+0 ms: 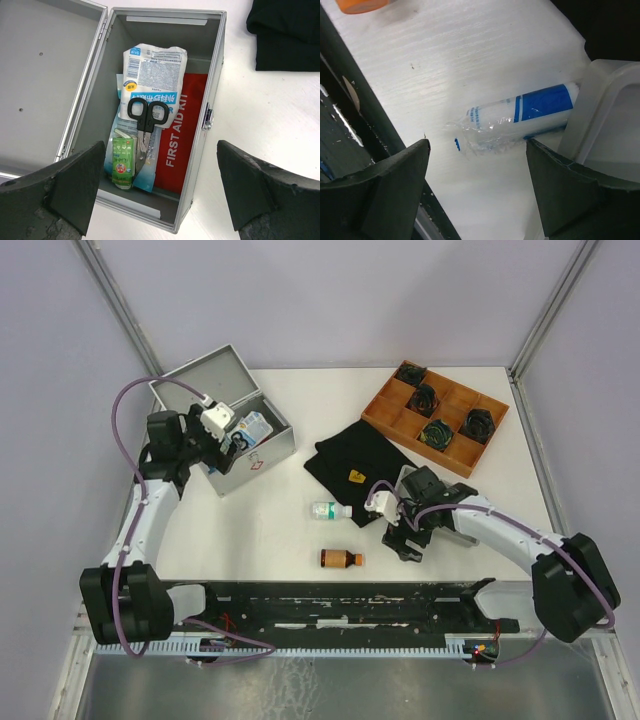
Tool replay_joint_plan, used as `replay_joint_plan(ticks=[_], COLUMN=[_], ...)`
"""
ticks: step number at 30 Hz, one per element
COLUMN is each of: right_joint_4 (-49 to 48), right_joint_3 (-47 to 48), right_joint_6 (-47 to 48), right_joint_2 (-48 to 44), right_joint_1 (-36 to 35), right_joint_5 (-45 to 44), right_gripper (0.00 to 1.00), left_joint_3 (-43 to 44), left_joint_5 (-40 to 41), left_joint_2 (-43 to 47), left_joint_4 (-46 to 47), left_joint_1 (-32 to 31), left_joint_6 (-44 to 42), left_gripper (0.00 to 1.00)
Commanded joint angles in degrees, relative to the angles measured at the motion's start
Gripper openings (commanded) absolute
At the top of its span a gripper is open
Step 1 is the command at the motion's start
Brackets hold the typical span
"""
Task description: Organize the medicine kit
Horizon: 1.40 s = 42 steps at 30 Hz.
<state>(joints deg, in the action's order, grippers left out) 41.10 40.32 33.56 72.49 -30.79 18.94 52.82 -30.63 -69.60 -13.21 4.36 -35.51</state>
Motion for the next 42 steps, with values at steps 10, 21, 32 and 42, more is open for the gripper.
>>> replay_joint_plan(ticks=[10, 21, 32, 42], right_joint_4=[-1.04, -3.49, -0.27, 5.43], right_joint_3=[10.02, 11.46, 11.63, 11.77], right_joint_6=[-17.56, -21.52, -9.53, 2.27], right_joint_2=[9.05, 11.85, 9.28, 3.25], right_joint_1=[-3.06, -8.19, -9.78, -9.79], right_joint_5=[-9.43, -16.20, -5.31, -13.11], right_gripper=[0.86, 0.85, 0.74, 0.70], left_joint_3=[-1.87, -2.72, -2.85, -2.66], left_joint_5=[-1.49, -1.71, -2.01, -2.83], left_joint_2=[3.79, 5.60, 5.18, 5.25], left_joint_4=[2.53, 2.58, 2.75, 2.72], left_joint_1=[-0.79, -0.96, -1.18, -1.37], left_joint_6=[-0.62, -1.06, -1.31, -2.02], left_gripper=[1.00, 1.00, 0.99, 1.00])
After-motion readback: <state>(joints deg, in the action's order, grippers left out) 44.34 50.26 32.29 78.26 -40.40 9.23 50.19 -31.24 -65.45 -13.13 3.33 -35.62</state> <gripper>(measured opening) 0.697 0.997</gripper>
